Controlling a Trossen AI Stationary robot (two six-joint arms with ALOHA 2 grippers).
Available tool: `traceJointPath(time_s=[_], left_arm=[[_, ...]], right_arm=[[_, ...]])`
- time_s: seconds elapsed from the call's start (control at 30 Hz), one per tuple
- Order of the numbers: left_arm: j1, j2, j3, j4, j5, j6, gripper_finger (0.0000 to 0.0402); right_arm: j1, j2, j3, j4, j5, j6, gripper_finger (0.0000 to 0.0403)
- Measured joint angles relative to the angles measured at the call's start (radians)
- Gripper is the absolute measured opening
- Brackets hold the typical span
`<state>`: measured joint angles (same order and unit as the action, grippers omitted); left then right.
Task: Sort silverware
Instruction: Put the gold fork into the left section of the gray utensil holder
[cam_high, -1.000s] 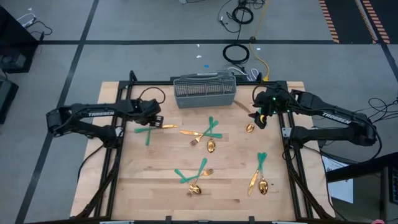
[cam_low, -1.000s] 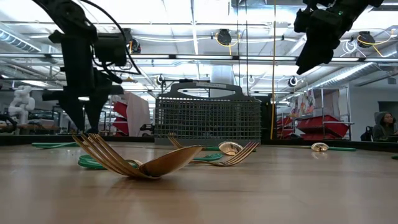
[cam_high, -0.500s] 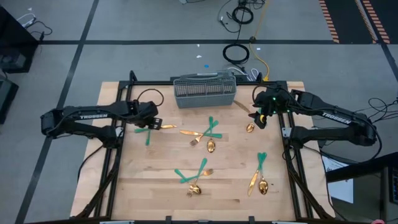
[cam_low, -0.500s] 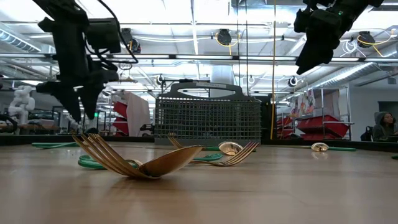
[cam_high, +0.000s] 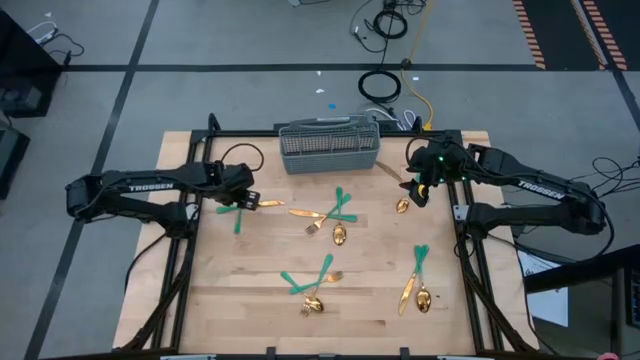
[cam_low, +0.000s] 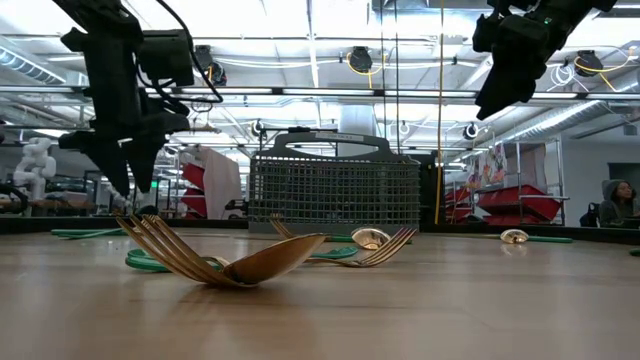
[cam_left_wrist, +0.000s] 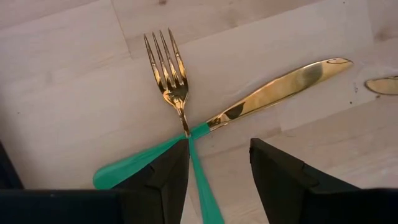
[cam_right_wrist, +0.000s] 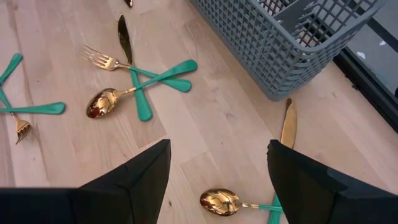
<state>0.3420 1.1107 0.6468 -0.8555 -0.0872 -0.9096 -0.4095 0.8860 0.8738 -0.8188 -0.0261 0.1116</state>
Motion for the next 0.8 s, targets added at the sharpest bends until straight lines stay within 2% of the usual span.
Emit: traceJointPath(time_s=[0.53, 0.8], left_arm=[[0.000, 0.001, 0.000, 0.000, 0.012, -0.036, 0.0174], [0.003, 0.112, 0.000, 0.001, -0.003, -0.045, 0.0174]], right_arm=[[0.000, 0.000, 0.000, 0.009, 0.000, 0.000, 0.0254], [0.000, 0.000, 0.000, 0.052, 0.000, 0.000, 0.0254]])
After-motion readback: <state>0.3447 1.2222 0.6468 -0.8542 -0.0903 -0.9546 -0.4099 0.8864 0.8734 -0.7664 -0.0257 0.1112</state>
